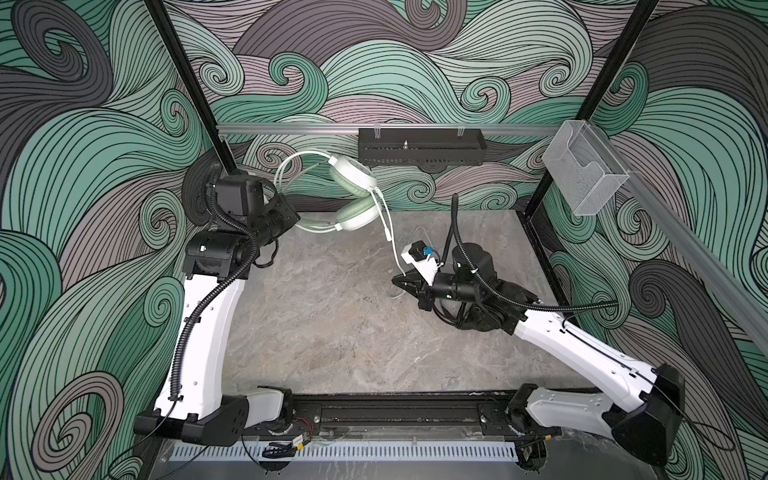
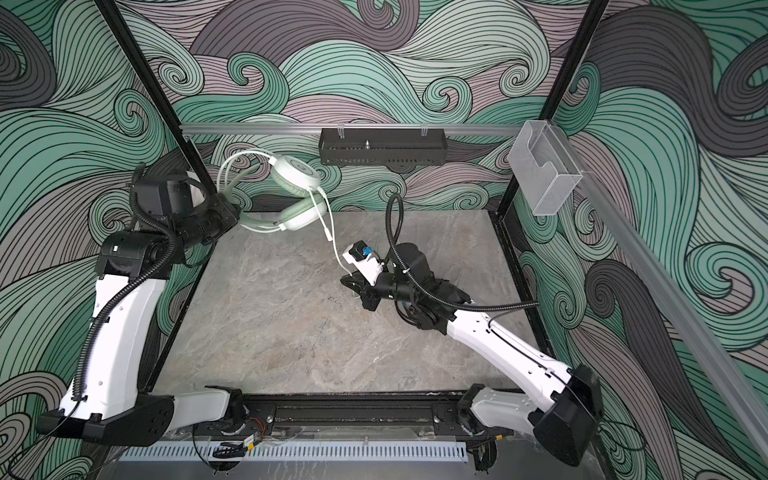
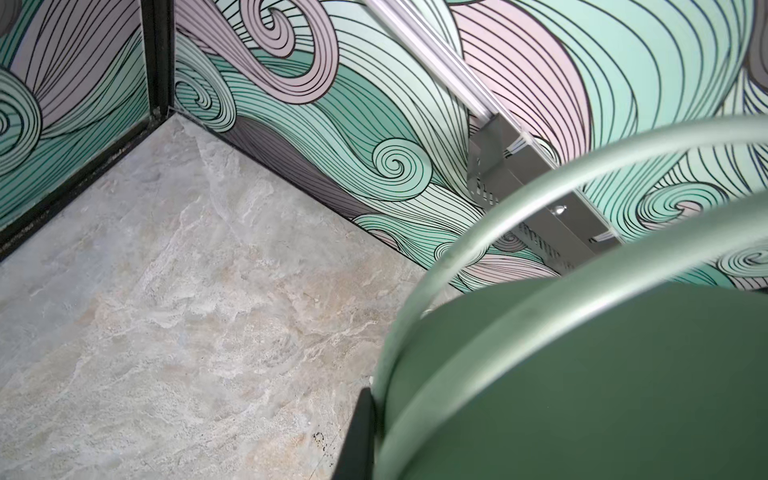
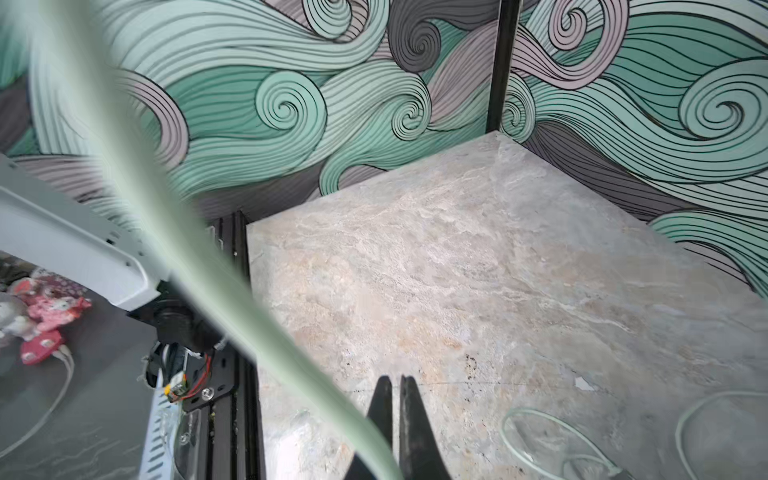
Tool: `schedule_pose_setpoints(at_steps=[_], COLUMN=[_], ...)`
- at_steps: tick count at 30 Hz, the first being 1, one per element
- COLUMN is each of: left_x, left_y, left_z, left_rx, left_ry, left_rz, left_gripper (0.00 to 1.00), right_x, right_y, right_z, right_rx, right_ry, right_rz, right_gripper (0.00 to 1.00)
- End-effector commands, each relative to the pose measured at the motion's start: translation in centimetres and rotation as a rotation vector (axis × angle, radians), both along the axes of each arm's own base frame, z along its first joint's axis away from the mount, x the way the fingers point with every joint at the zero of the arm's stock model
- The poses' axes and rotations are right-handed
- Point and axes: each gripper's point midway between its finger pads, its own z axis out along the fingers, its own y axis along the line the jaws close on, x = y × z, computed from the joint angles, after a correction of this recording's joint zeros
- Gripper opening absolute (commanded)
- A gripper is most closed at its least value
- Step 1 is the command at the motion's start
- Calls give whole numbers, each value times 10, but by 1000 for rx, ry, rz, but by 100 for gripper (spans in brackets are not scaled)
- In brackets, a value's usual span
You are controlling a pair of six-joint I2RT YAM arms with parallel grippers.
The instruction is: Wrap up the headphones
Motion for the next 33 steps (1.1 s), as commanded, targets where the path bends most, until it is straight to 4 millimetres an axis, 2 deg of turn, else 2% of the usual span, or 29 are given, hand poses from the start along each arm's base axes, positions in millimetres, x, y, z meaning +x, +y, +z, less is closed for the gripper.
schedule_pose_setpoints(at_steps=[1,3,9,17,23,27,33], left_x=[0,2,2,1,0,-1,0], left_y=[4,7,13,18,26,25,-4], left_z=[42,33,7,-18,-38,-51,-63], left_rx=[-99,-86,-72,-61,53,193,420], left_ry=[-163,-148,-117,-75,-33,4,28], left_rz=[48,64,99,132,153,121,-85], left_gripper=[0,0,0,0,0,0,0], right_x=[8,2,-8,-26,-37,-31,-17], right_y=[-19,-21,-19,3,21,23,22], right_z=[-31,-39,-30,-22,9,37,67], right_rx=[-195,-265,-369,-419,-391,-419,-529], right_ry=[-22,-45,-131,-175,-220,-274,-381], right_rz=[-115,-118,-121,-51,4,-7,4], right_gripper=[0,0,0,0,0,0,0])
